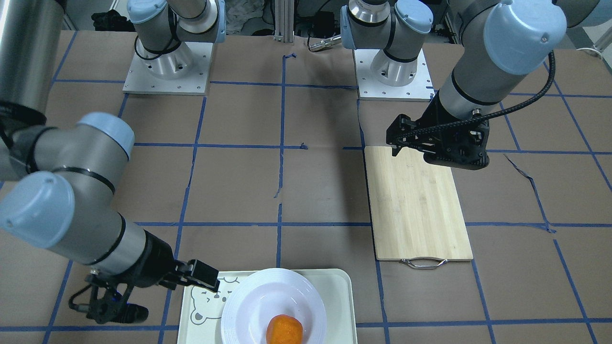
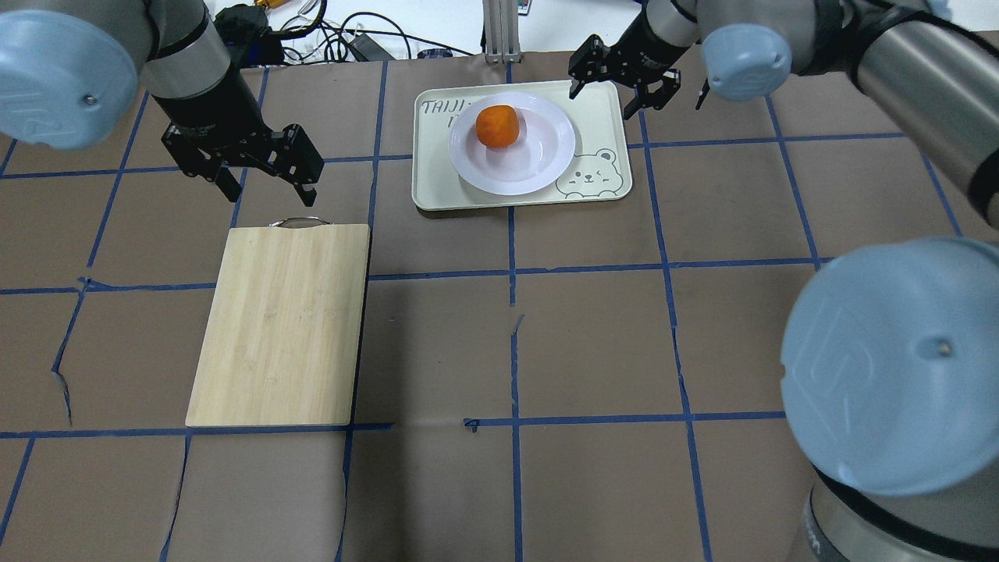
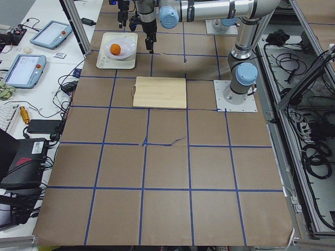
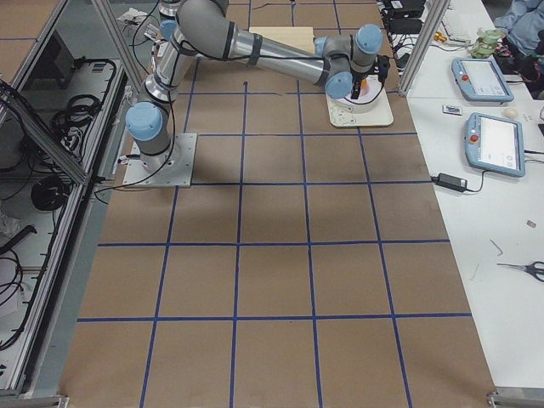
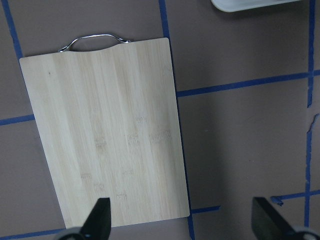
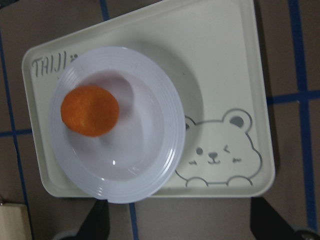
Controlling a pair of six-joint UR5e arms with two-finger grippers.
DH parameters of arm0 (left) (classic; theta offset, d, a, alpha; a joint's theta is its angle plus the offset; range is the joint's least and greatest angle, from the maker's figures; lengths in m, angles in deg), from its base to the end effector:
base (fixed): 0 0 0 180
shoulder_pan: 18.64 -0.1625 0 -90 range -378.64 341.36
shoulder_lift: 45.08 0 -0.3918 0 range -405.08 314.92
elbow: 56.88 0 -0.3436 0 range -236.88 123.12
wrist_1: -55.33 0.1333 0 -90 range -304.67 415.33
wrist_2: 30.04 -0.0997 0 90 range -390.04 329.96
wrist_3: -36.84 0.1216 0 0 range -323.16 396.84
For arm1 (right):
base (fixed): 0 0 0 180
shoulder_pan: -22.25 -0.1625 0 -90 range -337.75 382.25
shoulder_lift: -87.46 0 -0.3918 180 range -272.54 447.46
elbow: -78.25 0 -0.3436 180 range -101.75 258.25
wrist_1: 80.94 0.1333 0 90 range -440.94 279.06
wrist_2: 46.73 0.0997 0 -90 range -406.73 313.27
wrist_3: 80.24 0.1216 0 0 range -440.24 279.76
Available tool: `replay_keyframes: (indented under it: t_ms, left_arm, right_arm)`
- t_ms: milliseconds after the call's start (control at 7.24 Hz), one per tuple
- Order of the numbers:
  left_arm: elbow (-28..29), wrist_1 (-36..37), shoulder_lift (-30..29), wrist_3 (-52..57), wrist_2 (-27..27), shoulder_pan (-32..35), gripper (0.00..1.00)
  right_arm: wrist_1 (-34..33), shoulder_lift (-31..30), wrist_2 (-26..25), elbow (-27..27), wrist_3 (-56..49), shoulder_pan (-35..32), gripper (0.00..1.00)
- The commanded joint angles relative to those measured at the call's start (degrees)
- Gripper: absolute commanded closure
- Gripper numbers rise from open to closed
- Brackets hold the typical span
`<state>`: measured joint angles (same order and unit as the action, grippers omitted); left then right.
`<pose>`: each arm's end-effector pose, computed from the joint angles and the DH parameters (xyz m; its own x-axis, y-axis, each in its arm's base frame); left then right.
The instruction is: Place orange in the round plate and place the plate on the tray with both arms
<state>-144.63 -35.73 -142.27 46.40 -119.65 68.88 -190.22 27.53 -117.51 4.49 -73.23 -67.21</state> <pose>-0.1133 -0.4832 0.3903 -0.9923 0.1216 0.0240 0.1235 0.9871 0.1020 0.1673 -0.6417 0.3146 -0.9363 0.0993 -0.3368 0.1246 0.9907 -0.0543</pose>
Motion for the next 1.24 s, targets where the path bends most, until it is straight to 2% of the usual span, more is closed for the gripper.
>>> replay_keyframes:
  t_ms: [0,138,415,553,691,829,967,1106]
  left_arm:
    - [0.1,0.0,0.3,-1.0,0.1,0.0,0.0]
    - [0.1,0.0,0.6,-1.1,0.0,-0.1,0.0]
    - [0.0,0.1,1.0,-1.1,0.1,-0.2,0.0]
    - [0.0,0.1,1.0,-1.1,0.1,-0.2,0.0]
    - [0.0,0.0,1.0,-1.1,0.0,-0.2,0.0]
    - [0.0,0.0,1.0,-1.1,0.0,-0.1,0.0]
    - [0.0,0.1,1.0,-1.1,0.1,-0.2,0.0]
    - [-0.1,0.0,1.0,-1.1,0.0,-0.1,0.0]
  right_arm:
    - [15.8,-12.6,-13.7,-2.2,-14.8,-0.3,0.0]
    - [19.3,-16.8,-17.1,-3.4,-16.5,-0.1,0.0]
    - [20.6,-23.3,-18.0,-7.1,-15.4,-0.5,0.0]
    - [20.0,-23.4,-18.0,-6.7,-14.6,-0.4,0.0]
    - [18.2,-23.5,-17.6,-6.9,-5.8,-0.6,0.0]
    - [18.8,-23.5,-17.7,-7.1,-2.2,-1.6,0.0]
    - [18.9,-23.7,-18.2,-7.3,-2.2,-2.6,0.0]
    - [18.9,-23.8,-21.3,-7.8,-4.4,-2.6,0.0]
